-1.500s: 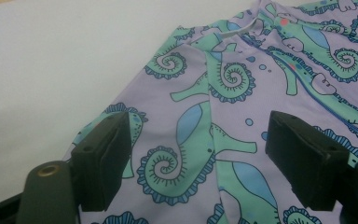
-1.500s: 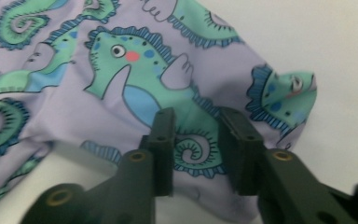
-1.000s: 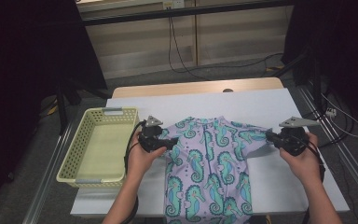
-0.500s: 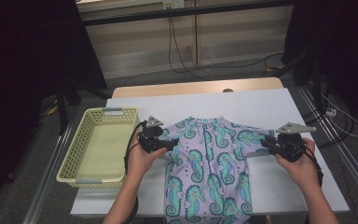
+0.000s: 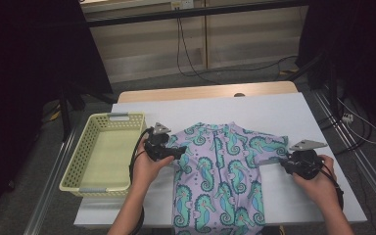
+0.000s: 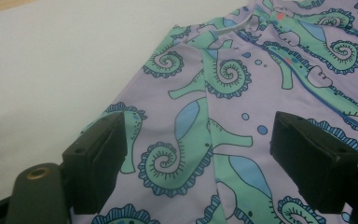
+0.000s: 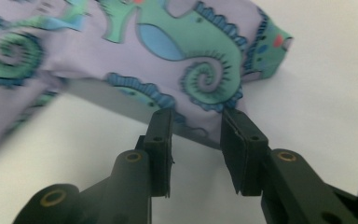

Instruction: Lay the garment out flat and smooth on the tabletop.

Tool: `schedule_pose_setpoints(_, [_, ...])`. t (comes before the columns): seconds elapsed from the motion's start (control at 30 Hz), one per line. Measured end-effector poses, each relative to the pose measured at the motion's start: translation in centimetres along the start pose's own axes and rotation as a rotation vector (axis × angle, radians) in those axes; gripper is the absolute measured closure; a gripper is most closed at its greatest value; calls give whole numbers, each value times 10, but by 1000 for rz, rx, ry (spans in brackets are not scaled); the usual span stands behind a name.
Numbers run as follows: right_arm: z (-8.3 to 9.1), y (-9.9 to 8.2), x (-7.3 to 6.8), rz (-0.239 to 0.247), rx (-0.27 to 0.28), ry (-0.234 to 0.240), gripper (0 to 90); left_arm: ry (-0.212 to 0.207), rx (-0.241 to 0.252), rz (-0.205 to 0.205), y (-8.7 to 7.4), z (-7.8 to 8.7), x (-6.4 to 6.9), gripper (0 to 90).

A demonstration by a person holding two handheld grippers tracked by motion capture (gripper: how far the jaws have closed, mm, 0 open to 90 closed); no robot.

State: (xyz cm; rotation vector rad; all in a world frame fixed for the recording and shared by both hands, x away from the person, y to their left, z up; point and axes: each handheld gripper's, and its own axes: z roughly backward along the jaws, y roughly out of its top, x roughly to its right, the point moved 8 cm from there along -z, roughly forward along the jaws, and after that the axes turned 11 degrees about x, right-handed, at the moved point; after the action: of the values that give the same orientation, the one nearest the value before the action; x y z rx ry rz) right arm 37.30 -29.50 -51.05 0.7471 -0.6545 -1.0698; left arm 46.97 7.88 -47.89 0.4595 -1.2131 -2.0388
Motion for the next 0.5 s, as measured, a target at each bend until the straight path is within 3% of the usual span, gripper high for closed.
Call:
schedule_pose_setpoints(0.07, [-6,0,4,5,0,-17,680,-1,1,1,1,1,-1,190])
schedule_pose_setpoints(0.23, [-20,16,9,14,18,-17,900,3,14,-3,3,2,0,191])
schedule_pose_setpoints(0.3, [-23,25,7,16,45,-14,900,-3,11,-3,2,2,1,191])
schedule_pose_setpoints(0.43, [-22,30,2,50,50,-8,892,2,10,-8,1,3,0,190])
schedule_pose_setpoints(0.5, [-17,27,4,36,55,-20,781,-2,13,1,2,4,0,190])
